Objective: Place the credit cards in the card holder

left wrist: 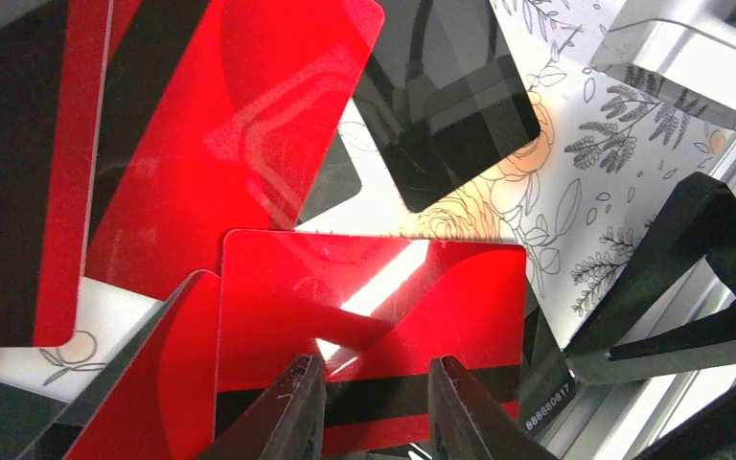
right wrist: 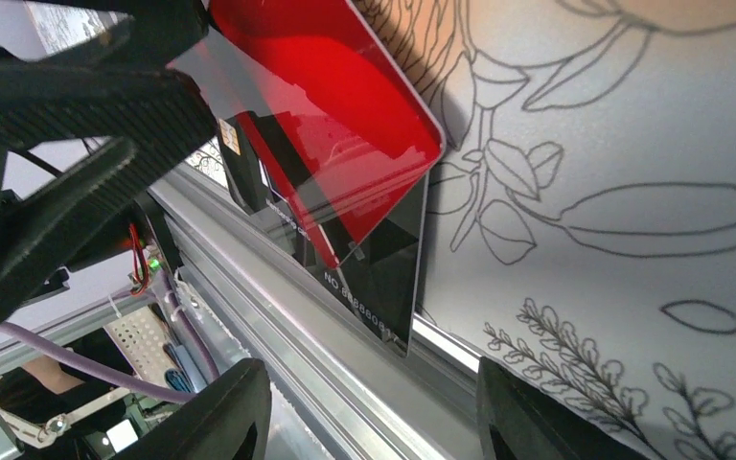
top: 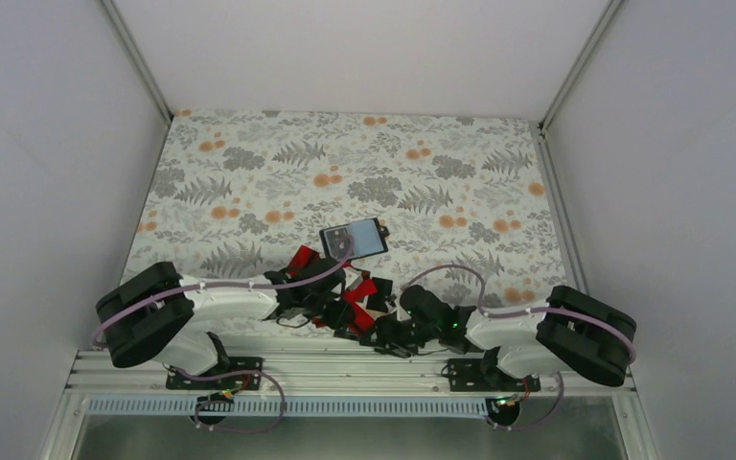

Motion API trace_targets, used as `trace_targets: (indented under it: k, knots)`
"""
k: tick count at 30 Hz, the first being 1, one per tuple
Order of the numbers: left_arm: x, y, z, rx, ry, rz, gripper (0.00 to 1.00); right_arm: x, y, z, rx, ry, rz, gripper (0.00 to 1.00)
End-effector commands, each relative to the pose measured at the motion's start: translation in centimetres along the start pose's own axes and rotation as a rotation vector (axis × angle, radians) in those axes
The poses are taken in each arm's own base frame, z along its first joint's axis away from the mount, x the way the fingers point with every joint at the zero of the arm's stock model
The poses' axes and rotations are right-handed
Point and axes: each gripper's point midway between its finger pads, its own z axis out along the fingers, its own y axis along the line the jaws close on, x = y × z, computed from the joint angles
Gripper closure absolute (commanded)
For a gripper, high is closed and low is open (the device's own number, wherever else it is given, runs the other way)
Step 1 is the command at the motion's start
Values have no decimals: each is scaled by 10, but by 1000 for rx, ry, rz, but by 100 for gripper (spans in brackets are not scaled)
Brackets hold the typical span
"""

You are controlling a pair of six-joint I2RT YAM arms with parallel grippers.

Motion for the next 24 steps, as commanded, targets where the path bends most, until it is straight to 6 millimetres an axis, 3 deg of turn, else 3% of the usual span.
trace_targets:
  k: [1,9,24]
  knots:
    - [28,5,5,-21,67,-28,72,-4,-19,1,44,-62,56,45]
    - [34,-2,7,-3,79,-21,72,-15,-6,6,-13,-98,41,49]
    - [37,-4,7,9,77,-31,71,-19,-11,11,-50,-95,72,66]
